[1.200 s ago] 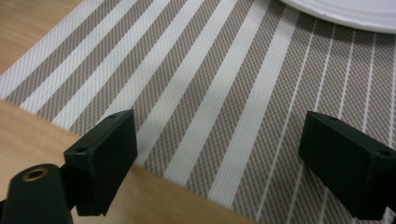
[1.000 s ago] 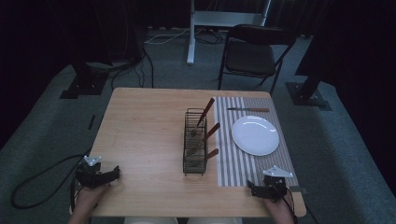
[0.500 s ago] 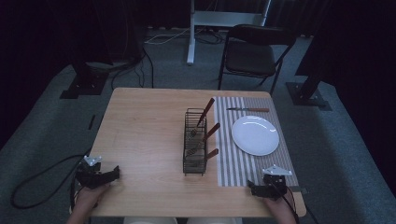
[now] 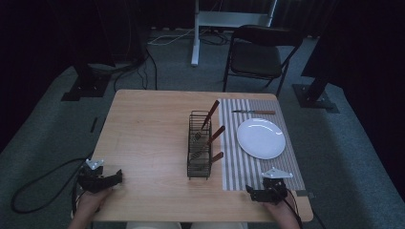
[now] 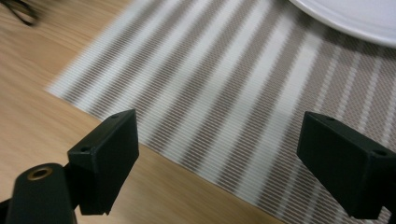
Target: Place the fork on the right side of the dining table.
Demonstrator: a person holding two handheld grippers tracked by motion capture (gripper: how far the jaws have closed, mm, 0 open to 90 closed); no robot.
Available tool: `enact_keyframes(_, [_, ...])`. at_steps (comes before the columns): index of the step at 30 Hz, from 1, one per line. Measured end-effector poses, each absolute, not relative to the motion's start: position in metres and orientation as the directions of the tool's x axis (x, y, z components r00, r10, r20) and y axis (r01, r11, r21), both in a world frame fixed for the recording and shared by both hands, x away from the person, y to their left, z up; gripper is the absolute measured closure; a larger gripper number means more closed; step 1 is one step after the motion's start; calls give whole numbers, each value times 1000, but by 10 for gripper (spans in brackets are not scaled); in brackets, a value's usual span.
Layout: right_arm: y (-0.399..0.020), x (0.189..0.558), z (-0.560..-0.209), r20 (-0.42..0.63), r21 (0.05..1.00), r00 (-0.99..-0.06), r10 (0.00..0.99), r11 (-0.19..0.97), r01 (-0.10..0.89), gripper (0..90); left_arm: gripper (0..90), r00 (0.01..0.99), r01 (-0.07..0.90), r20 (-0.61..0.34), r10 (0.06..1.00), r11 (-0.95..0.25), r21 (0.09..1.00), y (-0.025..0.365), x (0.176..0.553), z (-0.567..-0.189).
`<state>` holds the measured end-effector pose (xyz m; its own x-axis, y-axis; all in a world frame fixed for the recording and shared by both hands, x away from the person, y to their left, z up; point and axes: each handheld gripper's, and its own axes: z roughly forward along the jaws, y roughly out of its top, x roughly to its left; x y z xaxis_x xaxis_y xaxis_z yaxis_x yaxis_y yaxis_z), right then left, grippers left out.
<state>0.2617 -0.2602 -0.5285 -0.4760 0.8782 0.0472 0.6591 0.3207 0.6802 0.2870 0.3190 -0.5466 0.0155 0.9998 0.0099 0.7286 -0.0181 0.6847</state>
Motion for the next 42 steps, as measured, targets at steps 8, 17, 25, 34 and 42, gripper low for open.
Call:
enact_keyframes(8, [-237, 262, -510, 70, 711, -531, 844, 331, 621, 129, 6, 15, 729, 9, 1000, -18, 685, 319, 287, -547])
enact_keyframes(17, [-209, 266, -485, 76, 746, -592, 802, 348, 567, 146, 6, 15, 729, 10, 1000, -18, 685, 319, 287, -547])
enact_keyframes(25, [-190, 269, -465, 89, 781, -633, 769, 341, 524, 155, 6, 15, 729, 10, 1000, -18, 685, 319, 287, -547])
enact_keyframes(34, [-171, 272, -443, 115, 818, -666, 737, 310, 485, 208, 6, 17, 730, 11, 1000, -20, 683, 319, 287, -546])
enact_keyframes(42, [-155, 274, -433, 127, 840, -696, 707, 296, 454, 239, 6, 17, 730, 11, 1000, -20, 683, 319, 287, -546])
